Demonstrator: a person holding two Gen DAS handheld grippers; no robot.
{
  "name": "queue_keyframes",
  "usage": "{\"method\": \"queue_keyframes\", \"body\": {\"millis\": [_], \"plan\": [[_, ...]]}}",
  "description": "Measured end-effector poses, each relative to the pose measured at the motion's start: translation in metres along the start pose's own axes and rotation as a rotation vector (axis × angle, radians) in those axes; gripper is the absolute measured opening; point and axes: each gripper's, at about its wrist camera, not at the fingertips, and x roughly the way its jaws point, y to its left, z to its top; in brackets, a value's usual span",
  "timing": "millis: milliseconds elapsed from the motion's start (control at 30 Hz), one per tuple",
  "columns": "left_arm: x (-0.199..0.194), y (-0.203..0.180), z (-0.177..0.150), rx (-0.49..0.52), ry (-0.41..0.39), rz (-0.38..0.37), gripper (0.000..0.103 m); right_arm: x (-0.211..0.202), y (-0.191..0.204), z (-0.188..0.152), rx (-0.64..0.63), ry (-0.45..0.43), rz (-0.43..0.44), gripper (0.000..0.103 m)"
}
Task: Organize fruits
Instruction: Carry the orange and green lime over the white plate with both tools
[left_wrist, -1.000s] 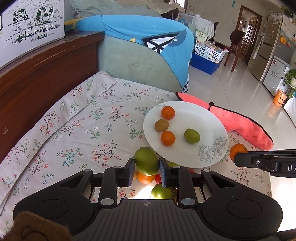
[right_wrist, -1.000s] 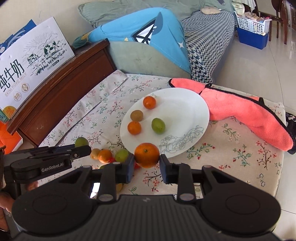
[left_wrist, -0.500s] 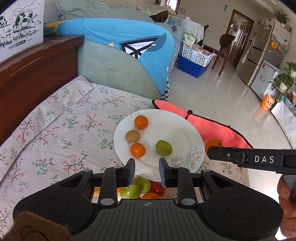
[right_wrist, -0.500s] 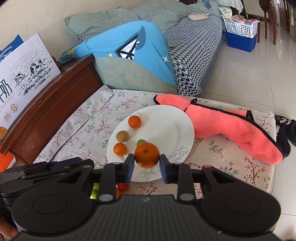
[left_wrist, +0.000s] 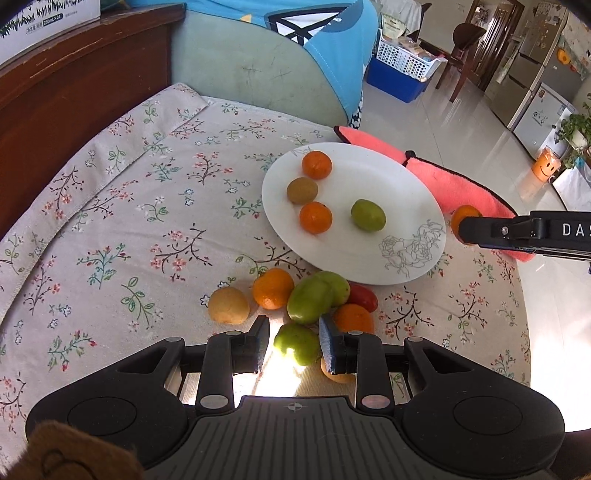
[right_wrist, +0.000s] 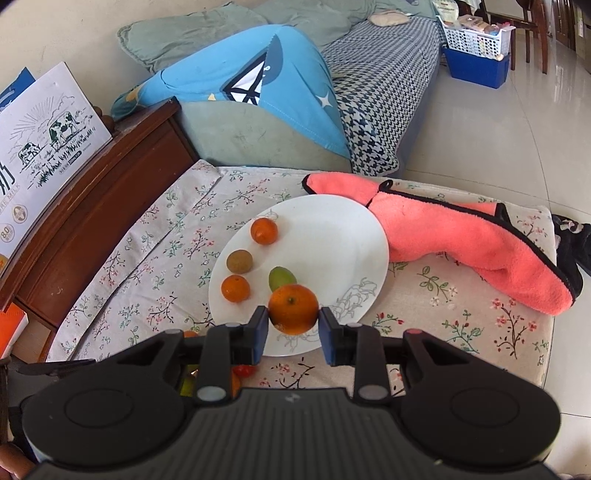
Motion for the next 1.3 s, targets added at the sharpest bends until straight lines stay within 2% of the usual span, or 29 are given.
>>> {"method": "queue_keyframes", "body": {"millis": [133, 233, 300, 467, 933, 1100, 1300], "plan": [[0.011, -0.006, -0.006, 0.038, 0.022, 0.022, 0.033, 0.002, 0.000, 0.000, -0.001, 0.007, 0.000, 0.030], [0.015, -0.009, -0.007, 0.069, 0.003, 0.045, 0.032, 0.002, 0.001, -0.001, -0.003, 0.008, -0.001, 0.030], [0.018, -0.008, -0.009, 0.069, 0.006, 0.042, 0.029, 0.002, 0.001, -0.002, -0.003, 0.009, -0.001, 0.030], [0.009, -0.009, -0.009, 0.072, -0.017, 0.042, 0.029, 0.001, -0.002, -0.002, 0.005, 0.011, -0.004, 0.030], [-0.029, -0.013, 0.029, -0.017, -0.152, -0.042, 0.029, 0.004, -0.006, 0.003, 0.019, 0.013, 0.018, 0.030], [-0.018, -0.020, 0.048, -0.020, -0.174, -0.043, 0.029, 0.011, -0.013, 0.009, 0.043, 0.002, 0.023, 0.030], [0.011, -0.028, 0.058, -0.012, -0.141, -0.047, 0.029, 0.027, -0.023, 0.017, 0.090, 0.022, 0.013, 0.030]]}}
